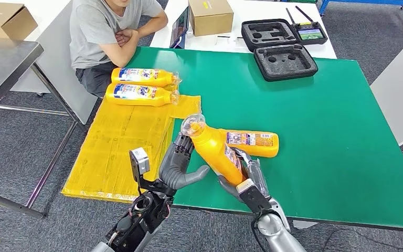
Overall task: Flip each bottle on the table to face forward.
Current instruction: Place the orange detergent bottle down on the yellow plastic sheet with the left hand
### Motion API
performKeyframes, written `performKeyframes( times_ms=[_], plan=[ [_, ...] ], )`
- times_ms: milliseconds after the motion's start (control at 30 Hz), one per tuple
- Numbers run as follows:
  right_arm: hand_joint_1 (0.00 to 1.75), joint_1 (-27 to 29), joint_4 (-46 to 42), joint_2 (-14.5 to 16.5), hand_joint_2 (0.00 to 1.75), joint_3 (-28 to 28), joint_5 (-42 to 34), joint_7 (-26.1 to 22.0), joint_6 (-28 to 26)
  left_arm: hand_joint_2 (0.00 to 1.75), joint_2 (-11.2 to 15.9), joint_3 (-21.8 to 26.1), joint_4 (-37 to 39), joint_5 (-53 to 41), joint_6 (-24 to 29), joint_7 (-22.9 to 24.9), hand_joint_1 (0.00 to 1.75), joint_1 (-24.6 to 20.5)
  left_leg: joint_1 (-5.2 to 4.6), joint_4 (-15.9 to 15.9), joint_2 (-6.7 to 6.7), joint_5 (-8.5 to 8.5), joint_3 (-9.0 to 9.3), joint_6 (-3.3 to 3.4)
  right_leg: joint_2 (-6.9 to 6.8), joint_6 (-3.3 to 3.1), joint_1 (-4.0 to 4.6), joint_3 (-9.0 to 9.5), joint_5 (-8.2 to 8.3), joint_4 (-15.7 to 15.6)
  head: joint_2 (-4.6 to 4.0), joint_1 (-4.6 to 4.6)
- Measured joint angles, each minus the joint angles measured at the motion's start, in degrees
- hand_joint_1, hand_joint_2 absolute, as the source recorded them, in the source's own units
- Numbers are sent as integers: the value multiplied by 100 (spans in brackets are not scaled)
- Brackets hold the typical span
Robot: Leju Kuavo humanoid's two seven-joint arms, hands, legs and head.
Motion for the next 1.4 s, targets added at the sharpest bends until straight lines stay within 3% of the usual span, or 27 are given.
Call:
performKeyframes(
  times_ms=[233, 367, 633, 1133, 1400],
  plan=[
    [175, -22, 43, -1, 175, 48, 75, 0, -80, 175, 0, -49, 96, 0, 53, 25, 0, -55, 0, 0, 0, 0, 0, 0, 0, 0, 0, 0, 0, 0, 0, 1],
    [175, -33, 11, 5, 175, 215, 489, 0, -393, 175, -30, -222, 686, -108, 594, 180, 0, -325, 0, 0, -1, 0, -1, 0, -1, 1, 0, -1, 1, 0, 0, 1],
    [175, -30, -282, 16, 175, 348, 767, 31, -413, 175, -155, -322, 1454, -287, 1347, 45, 0, -641, -1, 1, -3, 3, -3, 3, -3, 2, -1, -1, 1, 0, 0, 1],
    [175, -40, -376, -34, 175, 615, 498, 87, -475, 175, -204, -329, 1701, -261, 1433, -15, 0, -683, -1, 1, -4, 3, -7, 3, -4, 2, -1, -1, 1, 0, 0, 2],
    [175, -45, -374, -71, 175, 779, 193, 77, -591, 175, -163, -309, 1440, -250, 1291, -9, 0, -507, -1, 0, -6, 2, -9, 3, -5, 2, -1, -2, 1, 0, 0, 2]
  ],
)
